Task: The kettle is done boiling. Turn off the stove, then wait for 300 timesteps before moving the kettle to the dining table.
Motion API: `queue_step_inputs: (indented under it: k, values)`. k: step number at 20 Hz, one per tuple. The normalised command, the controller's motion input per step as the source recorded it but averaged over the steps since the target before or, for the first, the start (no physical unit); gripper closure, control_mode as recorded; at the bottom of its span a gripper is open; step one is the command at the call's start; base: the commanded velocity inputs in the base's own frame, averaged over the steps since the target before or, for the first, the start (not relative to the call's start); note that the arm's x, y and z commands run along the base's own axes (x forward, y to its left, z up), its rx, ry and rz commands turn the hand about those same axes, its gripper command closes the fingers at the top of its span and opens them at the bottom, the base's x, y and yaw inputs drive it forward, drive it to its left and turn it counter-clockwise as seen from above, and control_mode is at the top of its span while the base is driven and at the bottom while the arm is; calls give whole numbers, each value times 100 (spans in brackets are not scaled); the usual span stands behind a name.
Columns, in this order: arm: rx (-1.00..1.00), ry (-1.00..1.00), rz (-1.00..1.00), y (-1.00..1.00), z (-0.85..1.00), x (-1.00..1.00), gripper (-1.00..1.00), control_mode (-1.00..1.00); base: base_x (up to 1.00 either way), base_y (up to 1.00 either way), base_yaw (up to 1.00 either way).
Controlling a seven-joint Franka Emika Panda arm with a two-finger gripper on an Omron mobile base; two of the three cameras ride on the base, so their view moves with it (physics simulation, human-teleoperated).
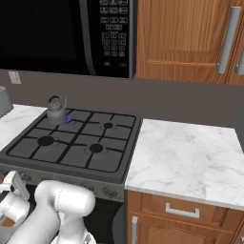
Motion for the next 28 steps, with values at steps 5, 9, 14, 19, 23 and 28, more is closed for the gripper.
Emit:
queue_step_inputs:
  k: [5, 9, 14, 19, 23, 28]
  values:
    - [21, 1, -1, -3, -12, 0, 100, -100, 0, 0, 0]
    - [20, 0, -1, -1, -13, 0, 100, -100, 0, 0, 0]
    - [20, 0, -1, -1, -13, 0, 100, -100, 0, 0, 0]
    - [21, 1, -2, 0, -12, 0, 100, -100, 0, 0, 0]
    - [21, 1, -2, 0, -11, 1, 100, -100, 0, 0, 0]
    - [22, 2, -2, 0, -8, 5, 100, -100, 0, 0, 0]
